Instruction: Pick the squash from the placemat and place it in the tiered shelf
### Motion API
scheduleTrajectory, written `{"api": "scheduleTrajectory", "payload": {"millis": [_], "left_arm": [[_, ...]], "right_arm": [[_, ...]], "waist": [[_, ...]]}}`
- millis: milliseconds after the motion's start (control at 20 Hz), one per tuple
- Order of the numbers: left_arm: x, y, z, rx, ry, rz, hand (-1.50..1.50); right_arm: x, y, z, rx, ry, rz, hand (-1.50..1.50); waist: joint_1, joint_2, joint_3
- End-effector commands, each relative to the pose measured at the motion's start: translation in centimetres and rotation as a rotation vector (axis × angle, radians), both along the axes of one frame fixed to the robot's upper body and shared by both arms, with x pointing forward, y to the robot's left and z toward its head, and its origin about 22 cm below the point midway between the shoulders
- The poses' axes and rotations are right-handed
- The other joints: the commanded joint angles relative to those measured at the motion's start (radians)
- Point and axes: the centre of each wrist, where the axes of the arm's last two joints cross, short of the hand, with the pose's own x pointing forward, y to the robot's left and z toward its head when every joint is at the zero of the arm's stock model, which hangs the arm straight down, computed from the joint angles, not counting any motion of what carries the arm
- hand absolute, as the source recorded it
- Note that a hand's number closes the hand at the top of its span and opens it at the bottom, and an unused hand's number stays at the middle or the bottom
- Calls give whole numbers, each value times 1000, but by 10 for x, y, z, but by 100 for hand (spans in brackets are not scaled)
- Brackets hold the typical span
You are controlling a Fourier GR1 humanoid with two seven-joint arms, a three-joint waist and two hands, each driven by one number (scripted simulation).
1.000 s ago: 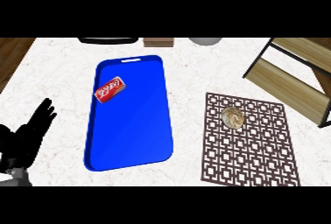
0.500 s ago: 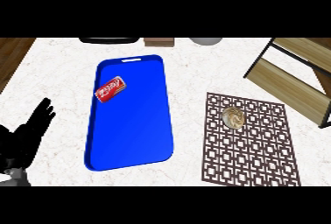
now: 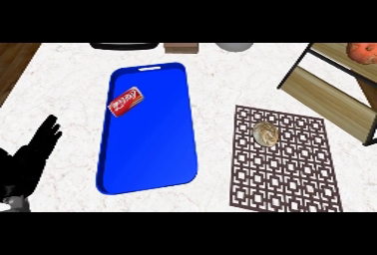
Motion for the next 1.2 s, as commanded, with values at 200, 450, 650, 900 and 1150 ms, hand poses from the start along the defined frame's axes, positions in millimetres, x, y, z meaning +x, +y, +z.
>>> {"api": "scheduleTrajectory", "payload": {"millis": [200,450,650,900,1150], "left_arm": [[2,6,-10,-1,-3,13,0],[4,-6,-6,-2,14,9,0],[-6,-3,-10,-11,14,15,0],[-10,2,-7,-6,35,26,0],[-11,3,-11,-4,7,37,0]], "right_arm": [[-7,-14,-1,107,-161,61,-150],[-11,-17,25,297,-265,80,-150],[-35,-12,37,362,-370,120,-150],[-87,-33,62,342,-476,127,-150],[-159,-53,105,336,-515,63,-150]], "waist": [[-8,-2,0],[-5,-3,0],[-19,-8,-1],[-25,-9,0],[-46,-13,-1]]}}
